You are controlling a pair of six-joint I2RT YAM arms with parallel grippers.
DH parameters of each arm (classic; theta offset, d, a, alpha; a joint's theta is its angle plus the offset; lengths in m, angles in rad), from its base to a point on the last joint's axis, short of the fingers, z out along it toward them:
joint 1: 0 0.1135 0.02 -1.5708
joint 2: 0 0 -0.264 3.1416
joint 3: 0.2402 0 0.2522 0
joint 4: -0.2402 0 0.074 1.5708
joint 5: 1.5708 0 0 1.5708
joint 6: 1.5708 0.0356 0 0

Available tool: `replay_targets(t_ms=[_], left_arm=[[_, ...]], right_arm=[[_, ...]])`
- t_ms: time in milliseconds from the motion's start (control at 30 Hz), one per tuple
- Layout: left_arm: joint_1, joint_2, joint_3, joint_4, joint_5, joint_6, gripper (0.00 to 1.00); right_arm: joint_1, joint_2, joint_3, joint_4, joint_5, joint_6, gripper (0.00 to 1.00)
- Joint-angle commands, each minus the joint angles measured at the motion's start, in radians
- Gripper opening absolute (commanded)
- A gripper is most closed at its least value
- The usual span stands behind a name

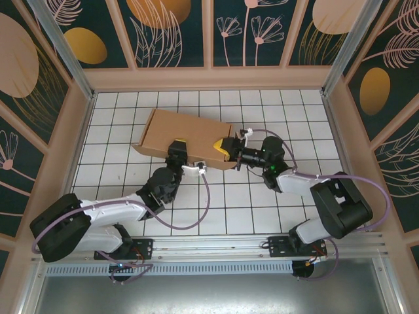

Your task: Fold the paper box

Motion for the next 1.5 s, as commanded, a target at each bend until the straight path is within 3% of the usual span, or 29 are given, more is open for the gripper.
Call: replay_targets(t_ms=[0, 100, 200, 367, 433, 600, 800, 1033, 1200, 1467], left_arm=[[0.000, -0.048, 0.000, -0.058, -0.061, -0.011, 0.41], [-0.012, -0.102, 0.035, -0.276, -0.084, -0.081, 0.41], [-0.029, -0.156, 0.140, -0.671, -0.072, -0.265, 0.43], [-0.054, -0.135, 0.416, -1.348, 0.108, -0.648, 0.44], [-0.064, -0.075, 0.538, -1.570, 0.185, -0.791, 0.47], [-0.065, 0.145, 0.895, -1.992, 0.429, -1.101, 0.47], [-0.073, 0.238, 0.955, -2.047, 0.544, -1.147, 0.49], [-0.073, 0.368, 1.037, -2.065, 0.628, -1.172, 0.52], [-0.071, 0.428, 1.043, -2.037, 0.636, -1.151, 0.55], [-0.064, 0.493, 0.994, -1.935, 0.622, -1.118, 0.57]], right_arm=[[-0.006, -0.103, -0.010, -0.032, -0.096, -0.001, 0.56], [-0.058, -0.190, 0.014, -0.277, -0.050, -0.147, 0.65], [-0.138, -0.301, 0.058, -0.611, 0.067, -0.348, 0.80], [-0.227, -0.394, 0.216, -1.067, 0.339, -0.677, 0.85], [-0.230, -0.389, 0.263, -1.129, 0.395, -0.750, 0.84], [-0.234, -0.283, 0.326, -1.117, 0.313, -0.812, 0.75], [-0.234, -0.124, 0.341, -1.106, 0.306, -0.865, 0.69], [-0.221, 0.066, 0.270, -0.995, 0.179, -0.818, 0.65], [-0.175, 0.148, 0.205, -0.869, 0.091, -0.763, 0.55], [-0.116, 0.191, 0.165, -0.827, 0.100, -0.768, 0.53]])
